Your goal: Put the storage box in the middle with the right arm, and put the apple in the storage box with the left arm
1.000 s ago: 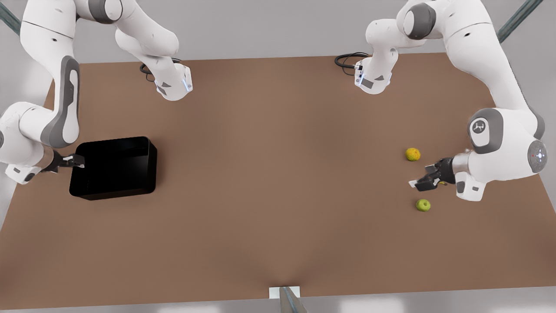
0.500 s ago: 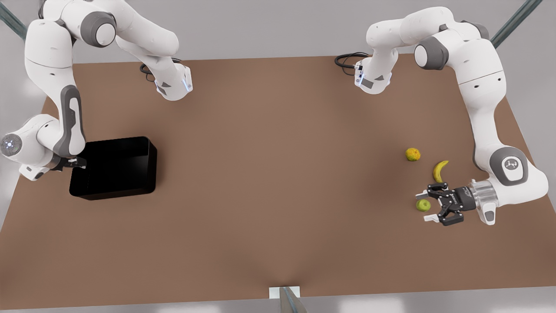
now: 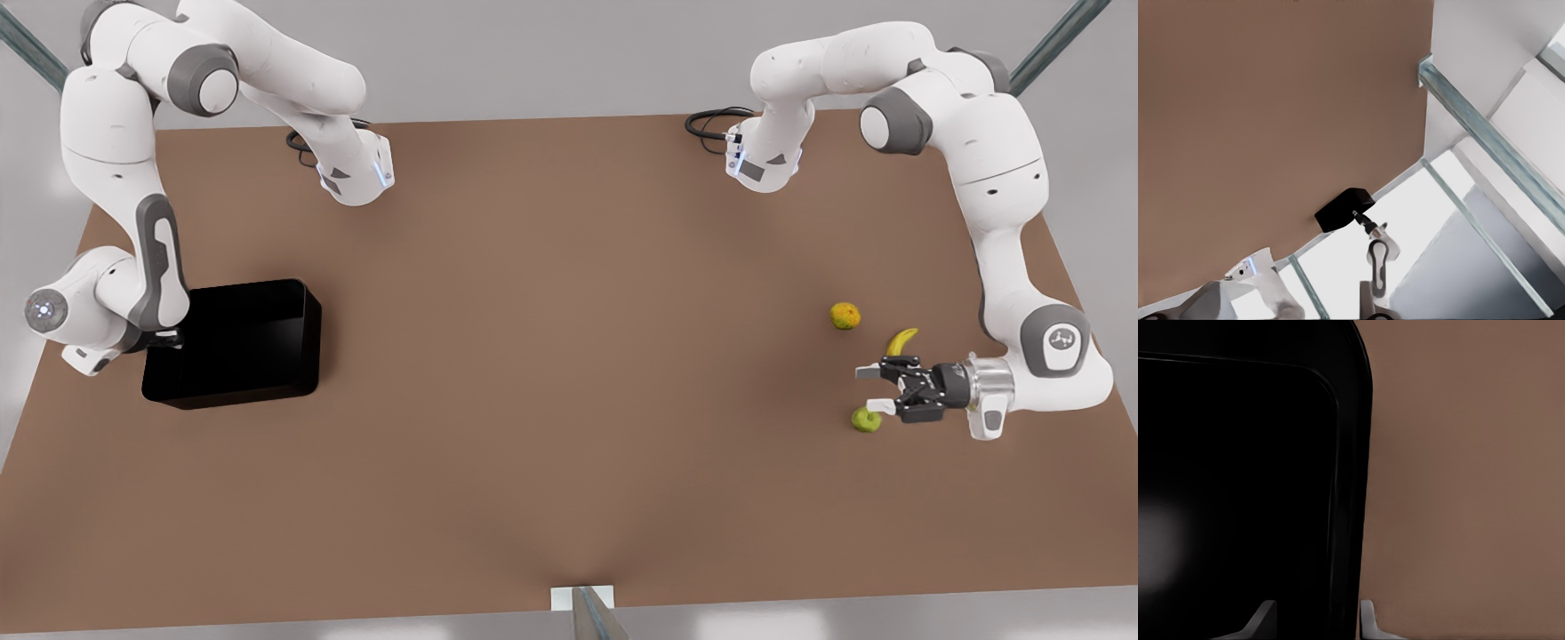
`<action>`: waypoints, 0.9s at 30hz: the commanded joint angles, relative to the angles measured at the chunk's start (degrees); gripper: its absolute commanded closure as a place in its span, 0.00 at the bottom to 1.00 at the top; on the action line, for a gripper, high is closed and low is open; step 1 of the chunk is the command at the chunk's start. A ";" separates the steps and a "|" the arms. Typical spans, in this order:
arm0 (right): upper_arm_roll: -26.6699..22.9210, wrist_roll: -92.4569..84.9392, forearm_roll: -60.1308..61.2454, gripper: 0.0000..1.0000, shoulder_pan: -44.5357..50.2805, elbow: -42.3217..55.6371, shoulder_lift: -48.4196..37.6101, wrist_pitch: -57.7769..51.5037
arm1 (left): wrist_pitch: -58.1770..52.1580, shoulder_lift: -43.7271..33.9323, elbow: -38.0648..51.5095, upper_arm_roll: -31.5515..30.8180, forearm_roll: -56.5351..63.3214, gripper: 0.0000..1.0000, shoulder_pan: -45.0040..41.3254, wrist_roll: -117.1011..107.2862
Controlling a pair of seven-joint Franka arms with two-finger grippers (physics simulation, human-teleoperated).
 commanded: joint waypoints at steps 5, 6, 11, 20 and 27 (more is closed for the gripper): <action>0.00 -0.99 -0.13 0.76 0.00 0.18 0.54 -0.18 | 9.06 1.08 -3.15 -0.11 0.57 0.00 0.18 -8.45; 0.00 -1.61 -0.13 0.79 0.00 0.45 0.54 -0.44 | 12.05 1.08 -4.47 -0.19 0.31 0.00 0.18 -10.56; 0.00 -3.10 -0.13 0.79 0.09 1.15 0.98 -0.62 | 9.68 9.34 -0.43 3.23 -8.12 0.00 0.27 -13.99; 0.96 -5.65 0.05 0.79 2.72 6.60 0.36 -7.82 | 5.81 13.65 2.82 7.10 -9.53 0.00 -0.17 -14.78; 5.89 -5.74 2.33 0.79 11.16 14.24 -1.22 -16.17 | 10.56 14.62 2.12 8.95 -8.39 0.00 -1.13 -28.58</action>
